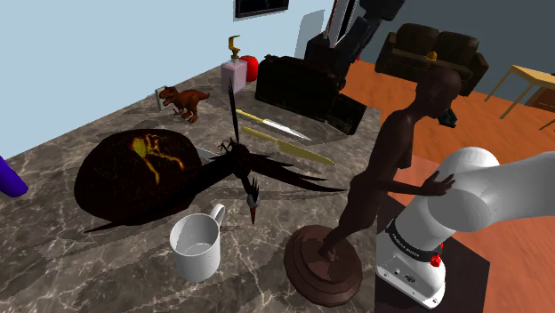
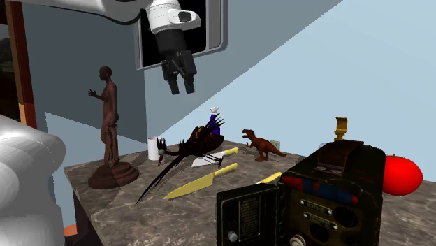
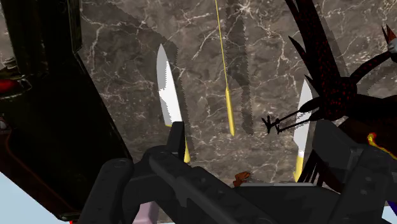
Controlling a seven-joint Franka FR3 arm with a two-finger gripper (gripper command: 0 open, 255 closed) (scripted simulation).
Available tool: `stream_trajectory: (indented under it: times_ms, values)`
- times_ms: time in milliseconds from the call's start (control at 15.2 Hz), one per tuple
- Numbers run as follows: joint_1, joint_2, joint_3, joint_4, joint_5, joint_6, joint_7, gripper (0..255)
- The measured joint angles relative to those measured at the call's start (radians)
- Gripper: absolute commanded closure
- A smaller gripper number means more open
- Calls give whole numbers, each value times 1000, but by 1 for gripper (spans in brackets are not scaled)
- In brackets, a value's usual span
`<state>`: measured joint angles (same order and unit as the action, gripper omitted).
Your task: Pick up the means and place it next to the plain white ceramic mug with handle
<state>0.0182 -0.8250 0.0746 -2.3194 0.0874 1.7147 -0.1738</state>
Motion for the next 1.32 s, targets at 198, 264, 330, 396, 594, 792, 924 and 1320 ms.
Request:
stream_trajectory:
  times_ms: [198, 264, 330, 396, 594, 792, 924, 1320]
  values:
    - [0, 1, -11, -43, 4, 53, -14, 0]
    - [-1, 9, -20, -65, 6, 90, -26, 0]
    - [-2, 19, -33, -86, 7, 128, -42, 0]
    - [-2, 31, -42, -111, 10, 173, -54, 0]
    - [0, 78, -70, -160, 24, 295, -93, 0]
    - [6, 136, -101, -215, 44, 432, -139, 0]
    - [17, 192, -119, -236, 65, 525, -169, 0]
    - [76, 403, -212, -247, 168, 789, -318, 0]
